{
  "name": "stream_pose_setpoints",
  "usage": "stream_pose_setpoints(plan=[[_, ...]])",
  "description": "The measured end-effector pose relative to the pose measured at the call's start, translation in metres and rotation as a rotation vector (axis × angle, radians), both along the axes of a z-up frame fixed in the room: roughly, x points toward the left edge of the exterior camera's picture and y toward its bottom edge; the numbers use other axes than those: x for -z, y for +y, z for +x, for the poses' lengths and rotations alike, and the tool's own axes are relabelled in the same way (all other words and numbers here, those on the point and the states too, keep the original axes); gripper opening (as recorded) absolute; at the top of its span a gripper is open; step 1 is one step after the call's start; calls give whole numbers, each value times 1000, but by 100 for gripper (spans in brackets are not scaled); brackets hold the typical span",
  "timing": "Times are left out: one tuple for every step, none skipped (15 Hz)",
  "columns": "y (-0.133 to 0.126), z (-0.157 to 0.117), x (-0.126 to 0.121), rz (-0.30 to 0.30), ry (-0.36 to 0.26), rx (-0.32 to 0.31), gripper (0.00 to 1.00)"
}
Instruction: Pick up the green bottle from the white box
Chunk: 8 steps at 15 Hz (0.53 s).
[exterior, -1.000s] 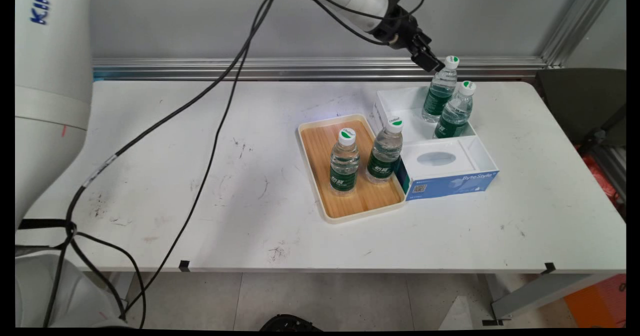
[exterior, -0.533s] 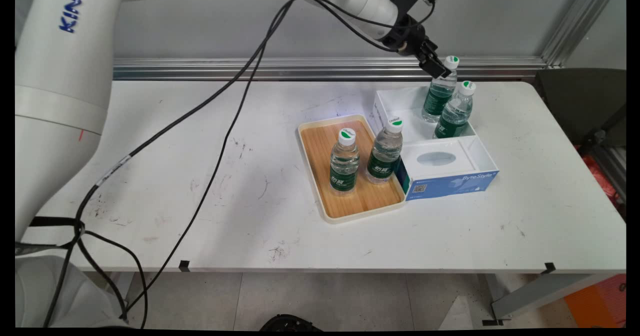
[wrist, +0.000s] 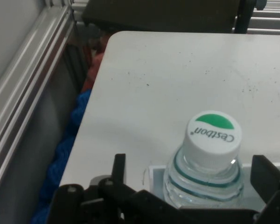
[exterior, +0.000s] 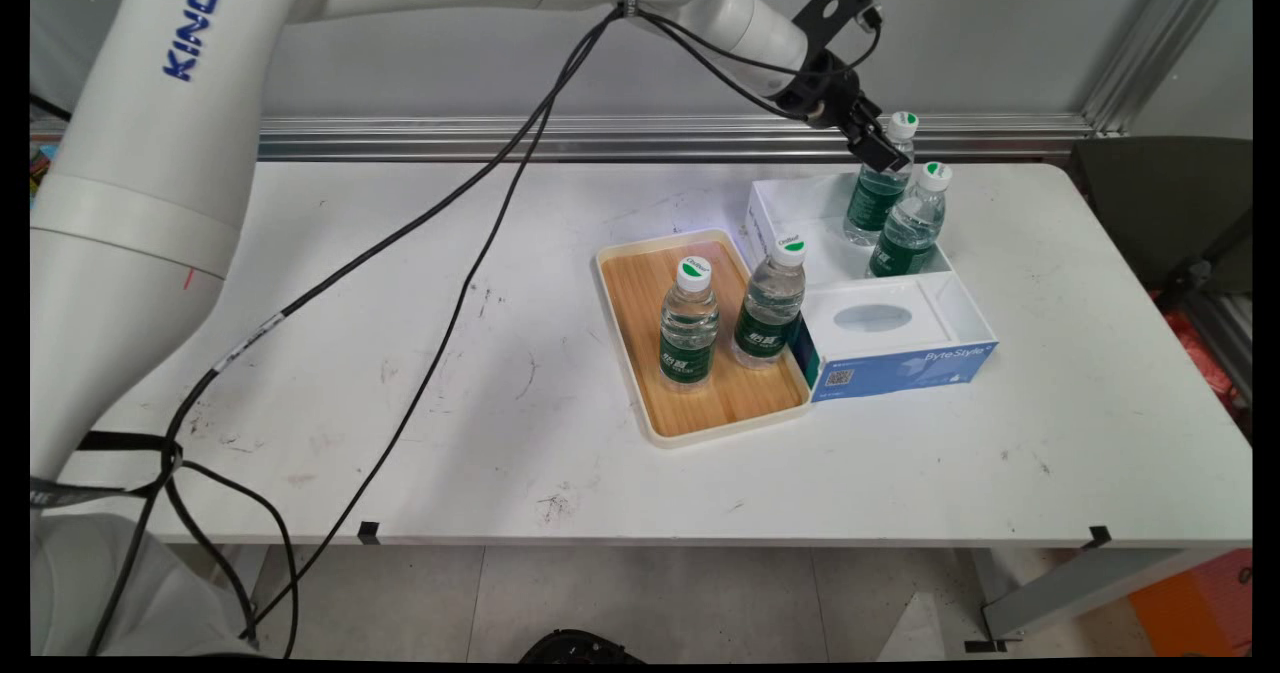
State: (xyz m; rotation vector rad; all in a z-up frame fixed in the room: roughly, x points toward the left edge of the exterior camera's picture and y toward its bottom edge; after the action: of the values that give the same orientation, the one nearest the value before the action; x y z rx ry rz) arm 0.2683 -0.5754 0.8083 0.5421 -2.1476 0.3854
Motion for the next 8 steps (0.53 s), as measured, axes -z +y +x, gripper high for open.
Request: stream_pose_setpoints(plan=[[-1, -1, 2, 2, 0, 2, 100], [-1, -3, 5, 5, 0, 4, 100], [-2, -4, 7, 7, 0, 6, 100], [-2, -5, 9, 9, 0, 8, 100], [-2, -6, 10, 11, -1, 10, 100], [-3, -7, 12, 13, -1, 11, 100], [-3, -8, 14, 14, -2, 13, 100], [-3, -9, 15, 15, -2, 14, 0]])
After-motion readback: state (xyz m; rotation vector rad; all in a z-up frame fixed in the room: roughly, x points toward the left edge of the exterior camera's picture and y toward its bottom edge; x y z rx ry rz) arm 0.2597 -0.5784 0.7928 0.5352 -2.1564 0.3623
